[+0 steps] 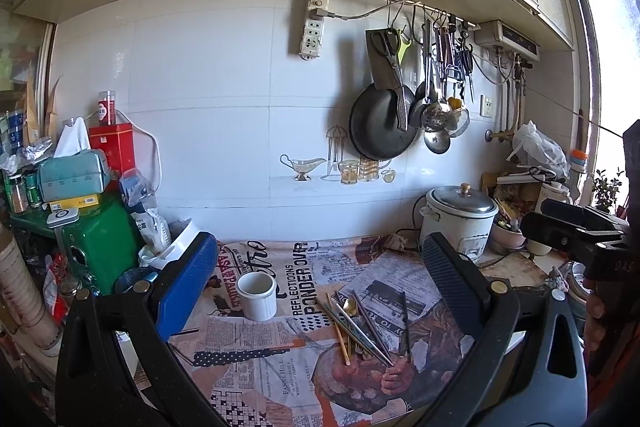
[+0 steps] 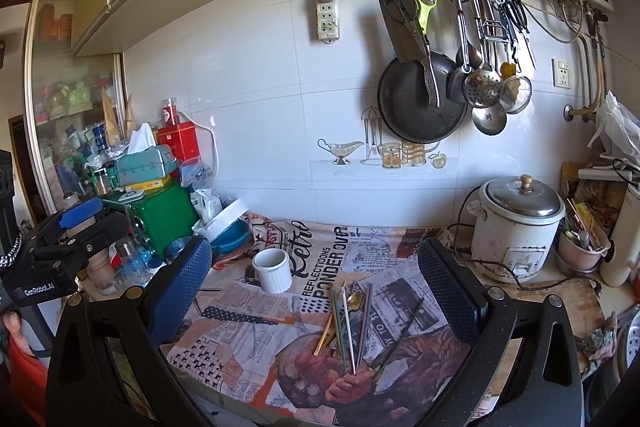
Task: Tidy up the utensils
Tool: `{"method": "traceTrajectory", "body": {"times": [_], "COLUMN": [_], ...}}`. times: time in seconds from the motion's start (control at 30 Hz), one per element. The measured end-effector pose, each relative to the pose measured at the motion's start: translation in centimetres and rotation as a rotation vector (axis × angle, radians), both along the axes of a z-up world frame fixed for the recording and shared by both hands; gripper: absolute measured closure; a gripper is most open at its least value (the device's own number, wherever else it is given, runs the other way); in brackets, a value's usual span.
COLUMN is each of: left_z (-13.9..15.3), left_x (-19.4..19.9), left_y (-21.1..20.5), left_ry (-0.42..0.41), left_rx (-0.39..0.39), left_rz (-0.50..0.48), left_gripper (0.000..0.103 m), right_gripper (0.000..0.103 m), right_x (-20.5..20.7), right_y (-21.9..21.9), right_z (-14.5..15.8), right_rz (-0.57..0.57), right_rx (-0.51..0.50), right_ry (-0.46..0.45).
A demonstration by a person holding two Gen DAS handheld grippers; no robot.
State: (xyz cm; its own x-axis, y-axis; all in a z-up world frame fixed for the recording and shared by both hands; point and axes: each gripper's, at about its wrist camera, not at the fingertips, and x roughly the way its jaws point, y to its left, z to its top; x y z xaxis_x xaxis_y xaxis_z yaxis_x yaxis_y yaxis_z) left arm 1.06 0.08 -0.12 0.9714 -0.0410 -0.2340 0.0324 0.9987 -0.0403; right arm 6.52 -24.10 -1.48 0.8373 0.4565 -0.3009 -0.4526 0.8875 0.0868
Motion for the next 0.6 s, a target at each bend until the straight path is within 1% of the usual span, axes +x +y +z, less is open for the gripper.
{"method": "traceTrajectory", "body": {"times": [0.33, 0.6], "left_z": [-0.1, -0.9], "left_x": [0.6, 2.5], "left_y": [0.0, 0.2], "left_ry": [0.005, 0.026], "left_rx": [0.005, -0.005], "left_rz": [0.0, 0.019], "left_gripper": [0.0, 0.0], "right_gripper": [0.0, 0.0], "right_x": [0.5, 2.1], "right_y": [-0.1, -0.3], "right_z": [-0.1, -0.8], "right_rz": [-0.003, -0.014], "right_rx": [-0.001, -0.004], "right_ry": [0.007, 0.035]}}
